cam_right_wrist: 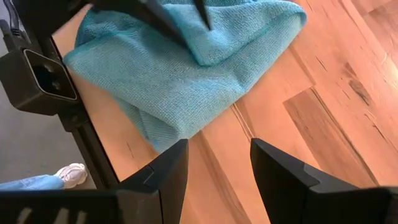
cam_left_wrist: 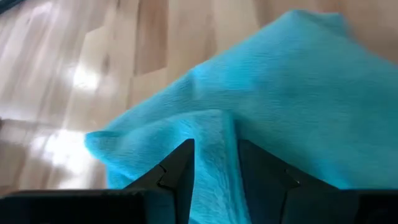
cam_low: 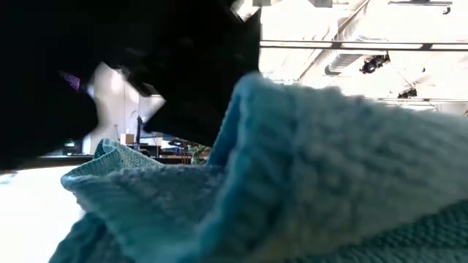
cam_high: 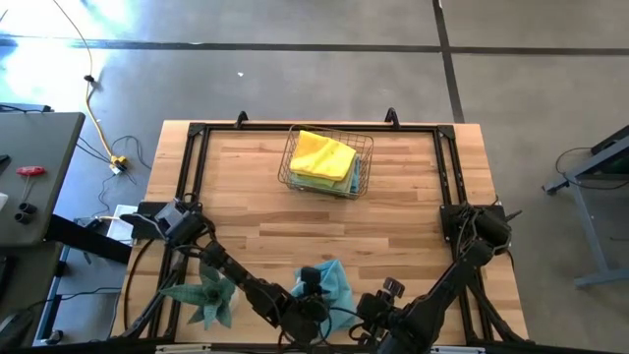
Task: Fold microfiber towels
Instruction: Fold the blue towel
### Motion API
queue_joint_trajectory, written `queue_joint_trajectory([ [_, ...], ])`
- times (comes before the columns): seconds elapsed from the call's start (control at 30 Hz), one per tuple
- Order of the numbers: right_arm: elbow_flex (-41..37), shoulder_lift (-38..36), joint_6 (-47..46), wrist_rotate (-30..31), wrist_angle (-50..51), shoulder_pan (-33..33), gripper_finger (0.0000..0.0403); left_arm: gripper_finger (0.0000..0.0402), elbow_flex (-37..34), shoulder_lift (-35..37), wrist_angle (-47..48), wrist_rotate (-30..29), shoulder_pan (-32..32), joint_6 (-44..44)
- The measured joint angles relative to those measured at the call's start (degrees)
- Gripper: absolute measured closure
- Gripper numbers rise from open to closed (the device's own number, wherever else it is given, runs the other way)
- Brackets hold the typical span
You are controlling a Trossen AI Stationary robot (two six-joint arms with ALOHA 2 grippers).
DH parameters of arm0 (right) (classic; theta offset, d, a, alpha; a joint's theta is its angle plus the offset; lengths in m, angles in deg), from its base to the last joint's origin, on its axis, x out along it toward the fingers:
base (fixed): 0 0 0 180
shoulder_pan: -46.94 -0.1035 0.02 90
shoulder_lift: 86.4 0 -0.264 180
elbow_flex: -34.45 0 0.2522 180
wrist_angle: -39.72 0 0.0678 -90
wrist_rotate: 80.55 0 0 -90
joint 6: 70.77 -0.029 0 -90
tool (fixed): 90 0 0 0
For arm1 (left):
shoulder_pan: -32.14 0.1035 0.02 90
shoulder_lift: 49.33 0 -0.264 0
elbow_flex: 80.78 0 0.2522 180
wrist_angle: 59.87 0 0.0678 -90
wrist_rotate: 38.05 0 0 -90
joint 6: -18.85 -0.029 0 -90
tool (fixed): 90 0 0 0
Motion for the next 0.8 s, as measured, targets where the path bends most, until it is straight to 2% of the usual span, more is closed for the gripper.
queue_joint_trajectory([
  [0.33, 0.0, 0.0, -1.9, 0.0, 0.5, 0.0, 0.0236, 0.0298, 0.0, 0.0, 1.8, -0.3, 1.1, 1.2],
  [0.63, 0.0, 0.0, -1.9, 0.1, 0.6, 0.2, 0.0236, 0.0388, 0.0, 0.0, 2.4, 3.7, 1.2, 9.4],
  [0.8, 0.0, 0.0, -1.9, 0.2, 0.6, 0.4, 0.0236, 0.0397, 0.0, 0.0, 2.5, 3.5, 0.5, 18.4],
])
